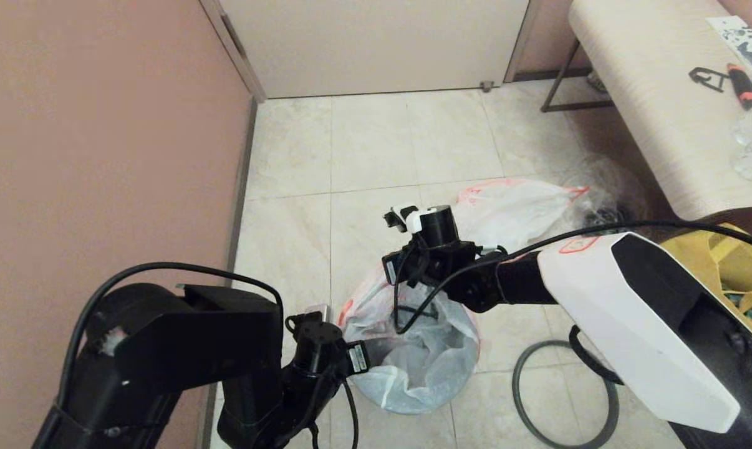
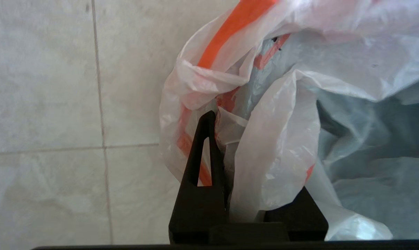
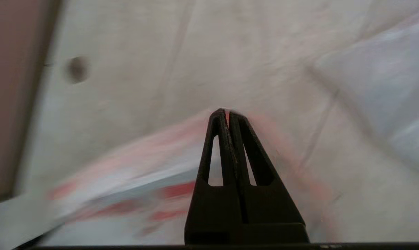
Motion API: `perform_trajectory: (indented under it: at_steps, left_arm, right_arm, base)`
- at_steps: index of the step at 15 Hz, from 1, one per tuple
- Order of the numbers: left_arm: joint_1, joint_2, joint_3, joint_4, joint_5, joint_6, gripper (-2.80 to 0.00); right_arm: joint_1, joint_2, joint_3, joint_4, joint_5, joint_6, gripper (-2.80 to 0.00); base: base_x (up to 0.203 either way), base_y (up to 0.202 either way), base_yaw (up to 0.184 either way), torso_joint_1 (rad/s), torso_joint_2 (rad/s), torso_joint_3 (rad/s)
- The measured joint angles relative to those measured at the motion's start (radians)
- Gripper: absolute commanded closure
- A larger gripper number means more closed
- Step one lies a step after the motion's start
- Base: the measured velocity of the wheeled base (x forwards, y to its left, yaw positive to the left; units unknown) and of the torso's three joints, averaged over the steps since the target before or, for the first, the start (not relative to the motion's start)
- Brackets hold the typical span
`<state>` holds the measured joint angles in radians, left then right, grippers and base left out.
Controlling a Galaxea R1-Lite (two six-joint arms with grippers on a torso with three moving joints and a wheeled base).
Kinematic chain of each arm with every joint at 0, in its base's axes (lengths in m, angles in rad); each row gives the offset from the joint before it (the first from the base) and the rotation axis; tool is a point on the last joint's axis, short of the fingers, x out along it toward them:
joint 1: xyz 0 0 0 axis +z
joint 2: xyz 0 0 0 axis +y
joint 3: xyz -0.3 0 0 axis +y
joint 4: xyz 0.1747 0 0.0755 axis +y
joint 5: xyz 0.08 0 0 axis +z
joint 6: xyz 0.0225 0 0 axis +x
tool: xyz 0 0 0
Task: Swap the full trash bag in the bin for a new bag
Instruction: Put the new garbage bag on the trash can
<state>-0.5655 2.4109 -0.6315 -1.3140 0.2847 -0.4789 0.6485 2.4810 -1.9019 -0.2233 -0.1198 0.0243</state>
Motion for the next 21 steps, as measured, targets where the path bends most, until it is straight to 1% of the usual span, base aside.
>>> perform_trajectory:
  at_steps: [2, 4, 7, 10, 13, 17, 21]
  left_arm:
    - [0.0, 0.005, -0.007, 0.021, 0.0, -0.001, 0.0]
    - [0.001, 0.007, -0.009, 0.019, 0.001, -0.001, 0.0]
    - [0.001, 0.009, -0.008, 0.019, 0.001, 0.0, 0.0]
    - [0.0, 0.009, -0.007, 0.019, 0.001, 0.0, 0.0]
    - [-0.002, 0.009, -0.005, 0.018, 0.001, 0.0, 0.0]
    - [-0.002, 0.009, -0.004, 0.018, 0.002, 0.0, 0.0]
    - [-0.006, 0.009, 0.004, -0.002, 0.004, 0.0, 0.0]
  right_arm:
    - [0.023, -0.06, 0.094, 0.052, 0.009, 0.043, 0.0]
    - [0.034, -0.091, 0.166, 0.121, 0.023, 0.05, 0.0]
    - [0.042, -0.1, 0.181, 0.124, 0.059, 0.051, 0.0]
    - [0.049, -0.075, 0.153, 0.052, 0.069, 0.047, 0.0]
    - [0.051, -0.022, 0.106, 0.049, 0.069, 0.028, 0.0]
    - [0.055, 0.014, 0.083, 0.044, 0.07, 0.025, 0.0]
    - [0.042, 0.098, -0.051, 0.033, 0.062, -0.014, 0.0]
  base:
    - [0.0, 0.0, 0.0, 0.0, 0.0, 0.0]
    - [0.0, 0.0, 0.0, 0.0, 0.0, 0.0]
    - [0.0, 0.0, 0.0, 0.0, 0.0, 0.0]
    - [0.0, 0.0, 0.0, 0.0, 0.0, 0.0]
    - [0.0, 0.0, 0.0, 0.0, 0.0, 0.0]
    - [0.0, 0.0, 0.0, 0.0, 0.0, 0.0]
    - [0.0, 0.0, 0.0, 0.0, 0.0, 0.0]
